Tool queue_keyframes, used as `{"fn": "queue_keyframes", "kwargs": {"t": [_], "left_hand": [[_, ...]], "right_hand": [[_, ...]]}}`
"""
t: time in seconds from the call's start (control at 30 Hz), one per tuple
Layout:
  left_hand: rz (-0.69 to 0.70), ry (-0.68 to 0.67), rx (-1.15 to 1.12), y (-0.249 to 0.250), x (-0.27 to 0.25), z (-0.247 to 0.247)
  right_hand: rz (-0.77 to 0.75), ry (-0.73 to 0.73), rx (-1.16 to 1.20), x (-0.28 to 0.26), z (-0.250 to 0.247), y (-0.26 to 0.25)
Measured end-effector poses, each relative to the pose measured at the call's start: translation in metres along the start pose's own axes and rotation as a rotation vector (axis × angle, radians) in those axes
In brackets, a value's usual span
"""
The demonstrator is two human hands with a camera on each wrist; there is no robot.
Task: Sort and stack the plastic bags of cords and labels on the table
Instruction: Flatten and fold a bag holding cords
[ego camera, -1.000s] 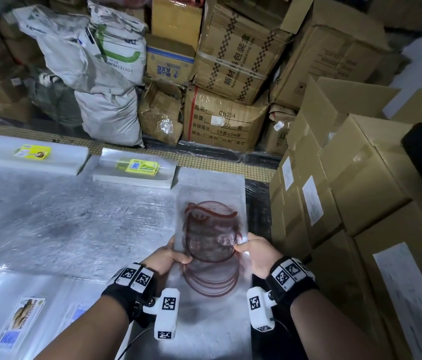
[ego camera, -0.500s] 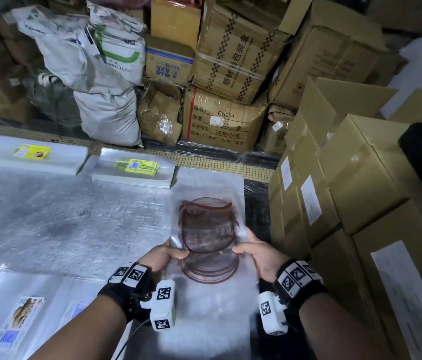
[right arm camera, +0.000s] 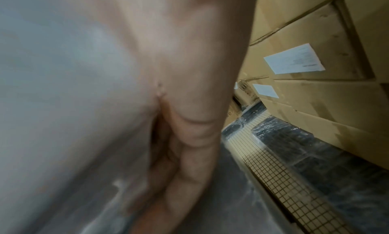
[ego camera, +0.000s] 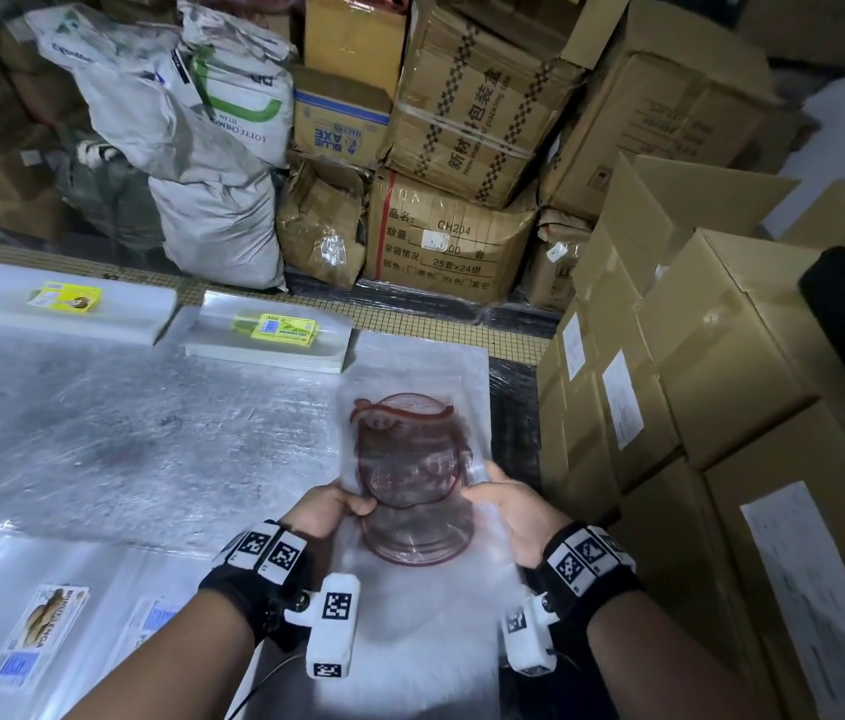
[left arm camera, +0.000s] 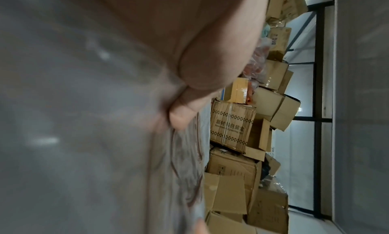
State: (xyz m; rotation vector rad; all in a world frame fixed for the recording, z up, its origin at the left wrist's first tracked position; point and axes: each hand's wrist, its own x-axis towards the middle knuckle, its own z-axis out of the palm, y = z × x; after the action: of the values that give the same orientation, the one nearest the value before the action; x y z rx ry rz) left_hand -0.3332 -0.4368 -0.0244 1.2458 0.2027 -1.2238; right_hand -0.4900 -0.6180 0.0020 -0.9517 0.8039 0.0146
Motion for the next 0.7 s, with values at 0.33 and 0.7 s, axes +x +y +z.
{"fn": "queue_keyframes", "kwargs": {"t": [0.33,0.7], "left_hand": [[0.1,-0.055,0.092,-0.002,-0.014,0.008],[0.081,-0.089,0.107,0.005,-0.022,0.003]], "right_hand": [[-0.036,0.056,-0.388,-0.002,-0.005,0.01],[-0.055,0.137,-0.271,0.0,-0.002,0.006]]}}
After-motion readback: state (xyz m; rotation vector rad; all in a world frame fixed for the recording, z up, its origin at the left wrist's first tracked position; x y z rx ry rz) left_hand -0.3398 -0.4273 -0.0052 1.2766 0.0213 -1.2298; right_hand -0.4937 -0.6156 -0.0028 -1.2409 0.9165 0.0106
